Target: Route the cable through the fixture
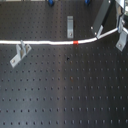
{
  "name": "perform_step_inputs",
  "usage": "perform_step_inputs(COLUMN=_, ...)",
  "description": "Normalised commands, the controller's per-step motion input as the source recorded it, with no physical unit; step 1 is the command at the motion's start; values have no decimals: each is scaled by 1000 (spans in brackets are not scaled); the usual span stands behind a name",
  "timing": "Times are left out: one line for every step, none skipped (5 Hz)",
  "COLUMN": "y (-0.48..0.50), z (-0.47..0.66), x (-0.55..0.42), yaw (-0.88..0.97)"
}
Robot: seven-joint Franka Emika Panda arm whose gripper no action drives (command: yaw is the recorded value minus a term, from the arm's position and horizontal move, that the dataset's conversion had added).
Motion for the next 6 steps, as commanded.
perform_step_inputs(y=-124, z=182, x=25, yaw=80)
perform_step_inputs(y=-157, z=168, x=35, yaw=0)
perform_step_inputs(y=-113, z=122, x=16, yaw=0)
perform_step_inputs(y=3, z=200, x=0, yaw=0)
perform_step_inputs(y=6, z=403, x=0, yaw=17)
perform_step_inputs(y=218, z=244, x=-9, yaw=0)
